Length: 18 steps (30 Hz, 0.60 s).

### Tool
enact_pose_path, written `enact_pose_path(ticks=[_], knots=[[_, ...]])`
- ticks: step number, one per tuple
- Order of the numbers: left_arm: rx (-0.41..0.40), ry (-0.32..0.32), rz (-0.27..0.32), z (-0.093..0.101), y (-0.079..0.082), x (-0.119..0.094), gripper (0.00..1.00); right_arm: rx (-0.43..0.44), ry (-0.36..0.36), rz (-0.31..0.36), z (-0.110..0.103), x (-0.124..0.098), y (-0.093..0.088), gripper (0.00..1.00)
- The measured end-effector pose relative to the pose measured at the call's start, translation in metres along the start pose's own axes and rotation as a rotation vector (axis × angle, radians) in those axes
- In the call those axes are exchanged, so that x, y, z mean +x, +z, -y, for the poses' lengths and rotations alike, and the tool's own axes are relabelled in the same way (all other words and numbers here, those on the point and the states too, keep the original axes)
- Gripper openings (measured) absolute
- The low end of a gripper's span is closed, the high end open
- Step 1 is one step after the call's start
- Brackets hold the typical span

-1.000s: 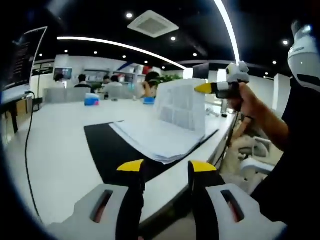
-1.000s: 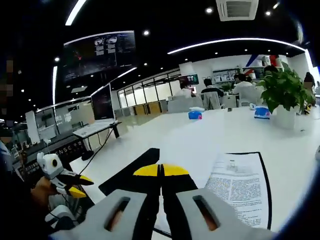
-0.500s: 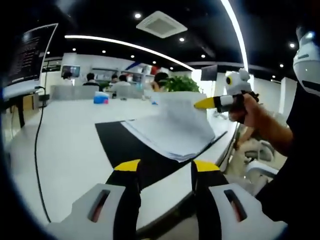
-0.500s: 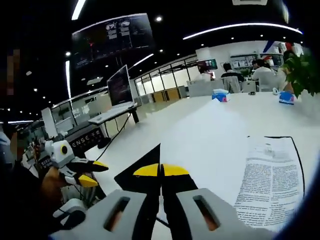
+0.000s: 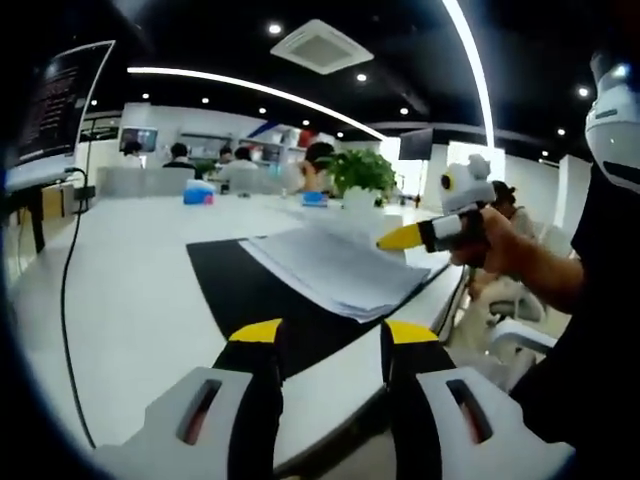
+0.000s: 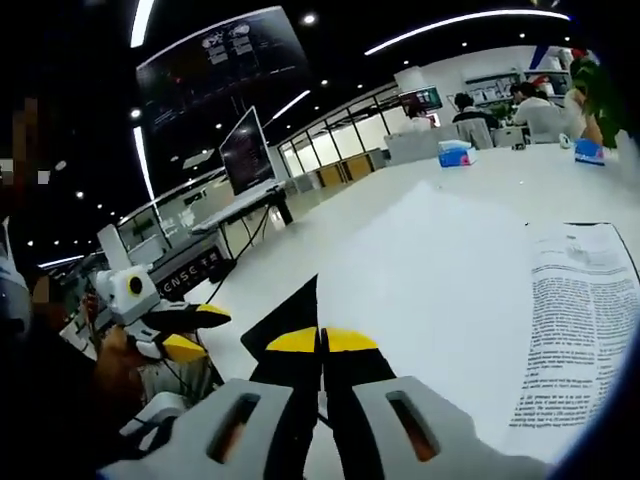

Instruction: Flip through the bound document one page at a time

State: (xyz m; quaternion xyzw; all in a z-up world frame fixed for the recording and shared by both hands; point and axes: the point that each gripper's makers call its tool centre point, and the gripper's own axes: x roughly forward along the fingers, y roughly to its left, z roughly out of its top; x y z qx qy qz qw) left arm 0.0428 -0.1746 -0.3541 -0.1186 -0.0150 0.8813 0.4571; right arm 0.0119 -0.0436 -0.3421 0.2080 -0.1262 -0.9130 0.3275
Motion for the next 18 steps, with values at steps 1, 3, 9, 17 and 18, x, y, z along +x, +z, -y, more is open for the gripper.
enact_pose_path(ticks=[1,3,9,17,18], knots=[[0.000,-0.001,-0.001,0.000,0.000,0.000,0.40,0.004,0.002,-0.006,0.000,0.002,-0.002,0.02],[0.004,0.001,-0.008,-0.002,-0.002,0.001,0.39,0.018,0.005,-0.023,0.000,0.005,-0.008,0.02],[0.009,0.016,-0.019,-0.010,-0.001,0.001,0.39,0.029,-0.003,-0.043,0.000,0.010,-0.023,0.02],[0.012,0.029,-0.019,-0.014,-0.001,0.003,0.39,0.040,-0.014,-0.073,0.002,0.013,-0.038,0.02],[0.009,0.026,-0.021,-0.012,-0.003,0.004,0.39,0.038,-0.015,-0.080,0.002,0.014,-0.039,0.02]])
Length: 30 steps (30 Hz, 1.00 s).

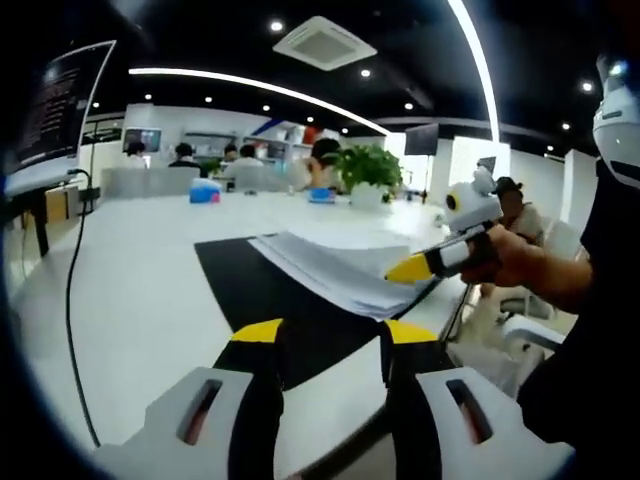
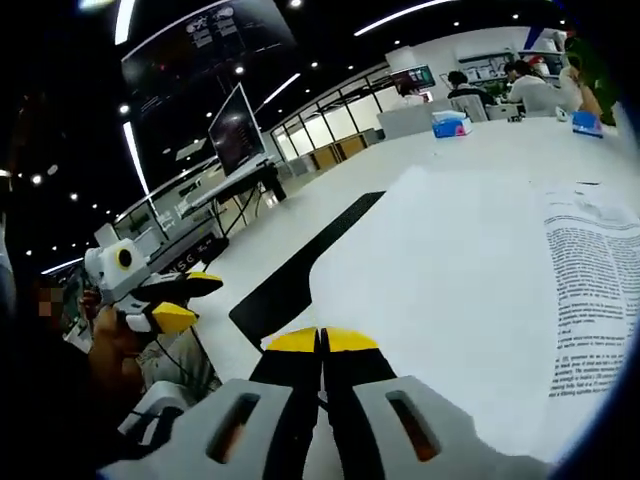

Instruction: Flip through the bound document one page at a time

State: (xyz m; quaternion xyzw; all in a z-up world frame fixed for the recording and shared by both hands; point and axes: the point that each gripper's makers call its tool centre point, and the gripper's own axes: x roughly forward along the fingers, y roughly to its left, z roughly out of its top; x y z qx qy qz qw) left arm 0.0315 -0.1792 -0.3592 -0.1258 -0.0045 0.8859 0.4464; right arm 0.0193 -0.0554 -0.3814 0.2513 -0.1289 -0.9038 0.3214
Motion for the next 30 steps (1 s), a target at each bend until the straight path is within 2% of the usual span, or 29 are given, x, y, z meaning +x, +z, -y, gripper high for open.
enact_pose_path(ticks=[7,13,15,18,22,30], knots=[[-0.008,-0.011,-0.025,0.004,-0.009,0.001,0.39,-0.060,-0.028,-0.040,0.000,0.005,-0.011,0.03],[-0.005,0.003,-0.029,0.000,-0.009,0.001,0.39,-0.063,-0.035,-0.051,0.004,0.007,-0.018,0.05],[-0.003,-0.001,-0.031,0.001,-0.008,0.003,0.39,-0.021,-0.033,-0.053,0.004,0.007,-0.017,0.06],[0.001,-0.010,-0.036,0.004,-0.010,0.006,0.39,-0.008,-0.032,-0.054,0.004,0.007,-0.017,0.06],[0.031,-0.001,-0.072,0.005,-0.016,0.011,0.39,-0.037,-0.022,-0.049,0.004,0.007,-0.016,0.08],[0.034,-0.001,-0.072,0.006,-0.014,0.011,0.39,-0.056,-0.005,-0.060,-0.001,0.007,-0.016,0.12]])
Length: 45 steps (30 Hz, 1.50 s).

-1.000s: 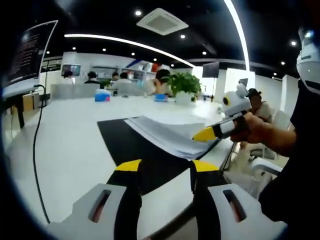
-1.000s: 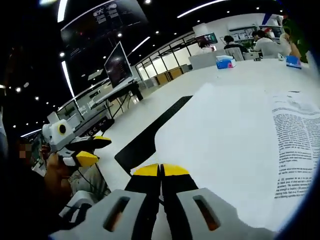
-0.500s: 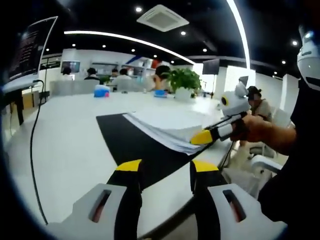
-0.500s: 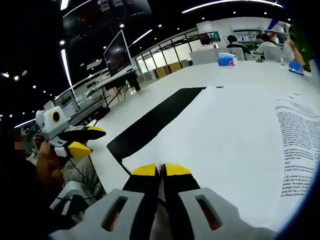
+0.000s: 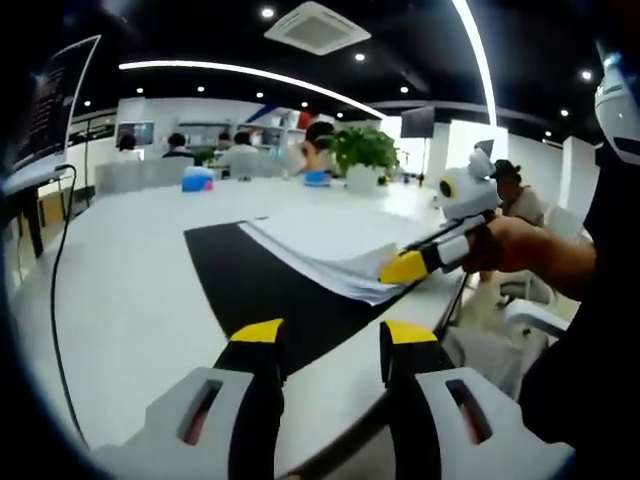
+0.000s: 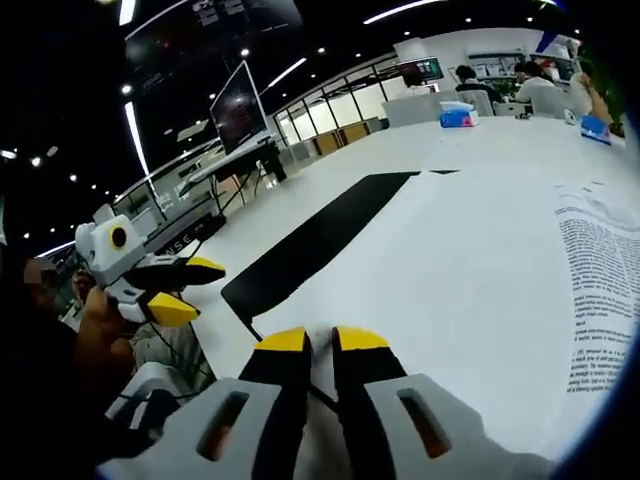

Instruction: Flip through the bound document one page at a time

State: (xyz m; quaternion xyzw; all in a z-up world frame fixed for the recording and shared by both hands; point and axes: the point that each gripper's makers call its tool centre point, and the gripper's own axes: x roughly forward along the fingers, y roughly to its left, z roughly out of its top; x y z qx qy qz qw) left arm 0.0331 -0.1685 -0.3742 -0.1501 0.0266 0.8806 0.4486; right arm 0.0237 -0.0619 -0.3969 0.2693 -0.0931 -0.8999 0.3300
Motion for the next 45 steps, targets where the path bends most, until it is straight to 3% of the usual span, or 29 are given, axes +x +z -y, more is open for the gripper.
enact_pose_path(ticks=[28,33,45], knots=[[-0.009,0.003,-0.002,-0.001,0.000,0.003,0.38,-0.076,0.036,-0.008,-0.009,0.001,-0.002,0.18],[-0.012,-0.005,-0.002,0.002,-0.001,0.005,0.38,-0.054,0.073,-0.012,-0.018,0.004,-0.005,0.17],[-0.011,0.002,0.009,0.000,0.003,-0.003,0.38,-0.007,0.037,0.005,-0.018,0.005,-0.004,0.17]])
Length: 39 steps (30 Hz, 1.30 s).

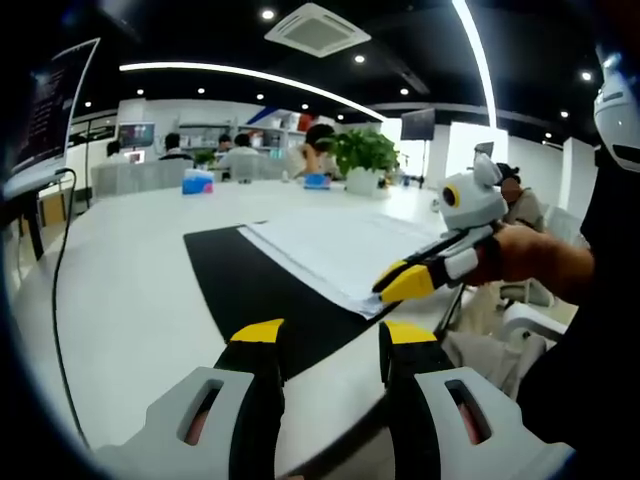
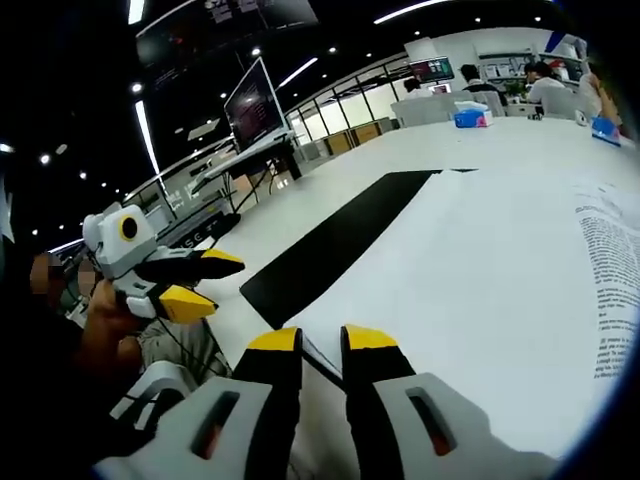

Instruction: Flip through the bound document one page at a time

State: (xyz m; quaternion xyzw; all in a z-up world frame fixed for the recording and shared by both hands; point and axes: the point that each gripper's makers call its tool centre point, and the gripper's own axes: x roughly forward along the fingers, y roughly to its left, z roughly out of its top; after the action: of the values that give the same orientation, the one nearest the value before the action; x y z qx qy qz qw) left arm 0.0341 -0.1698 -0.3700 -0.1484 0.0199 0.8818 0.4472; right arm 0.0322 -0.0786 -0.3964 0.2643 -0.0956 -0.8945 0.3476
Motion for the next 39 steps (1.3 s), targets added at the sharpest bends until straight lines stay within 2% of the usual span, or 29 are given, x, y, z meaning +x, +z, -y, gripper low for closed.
enact_pose_path(ticks=[3,6,10,13,17,21,25,27,30,32,39], knots=[[-0.002,0.003,-0.024,-0.002,-0.005,0.000,0.38,0.006,-0.019,0.000,-0.002,0.000,0.000,0.18],[0.007,-0.005,-0.033,0.001,-0.004,0.001,0.39,-0.069,-0.042,-0.004,-0.002,0.000,-0.001,0.18],[-0.007,-0.036,-0.004,0.006,0.008,0.004,0.39,-0.105,-0.065,-0.013,-0.002,0.002,-0.001,0.18],[-0.019,-0.062,0.013,0.012,0.015,0.008,0.37,-0.189,-0.085,-0.048,-0.003,0.003,-0.003,0.20],[-0.020,-0.099,0.017,0.021,0.025,0.011,0.34,-0.200,-0.091,-0.061,-0.010,0.004,-0.004,0.27],[-0.033,-0.140,0.030,0.026,0.036,0.014,0.34,-0.231,-0.107,-0.049,-0.010,0.005,-0.006,0.28],[0.033,-0.143,-0.005,0.024,0.038,0.025,0.34,-0.236,-0.114,-0.039,-0.008,0.006,-0.005,0.28],[0.037,-0.152,-0.015,0.022,0.041,0.034,0.34,-0.221,-0.120,-0.033,-0.008,0.006,-0.005,0.29],[-0.001,-0.213,-0.002,0.030,0.052,0.047,0.32,-0.255,-0.117,-0.038,-0.011,0.006,-0.007,0.30],[-0.008,-0.230,0.006,0.032,0.058,0.054,0.29,-0.250,-0.114,-0.039,-0.011,0.007,-0.006,0.32],[0.004,-0.227,-0.021,0.030,0.061,0.088,0.29,-0.247,-0.134,-0.027,-0.011,0.008,-0.005,0.32]])
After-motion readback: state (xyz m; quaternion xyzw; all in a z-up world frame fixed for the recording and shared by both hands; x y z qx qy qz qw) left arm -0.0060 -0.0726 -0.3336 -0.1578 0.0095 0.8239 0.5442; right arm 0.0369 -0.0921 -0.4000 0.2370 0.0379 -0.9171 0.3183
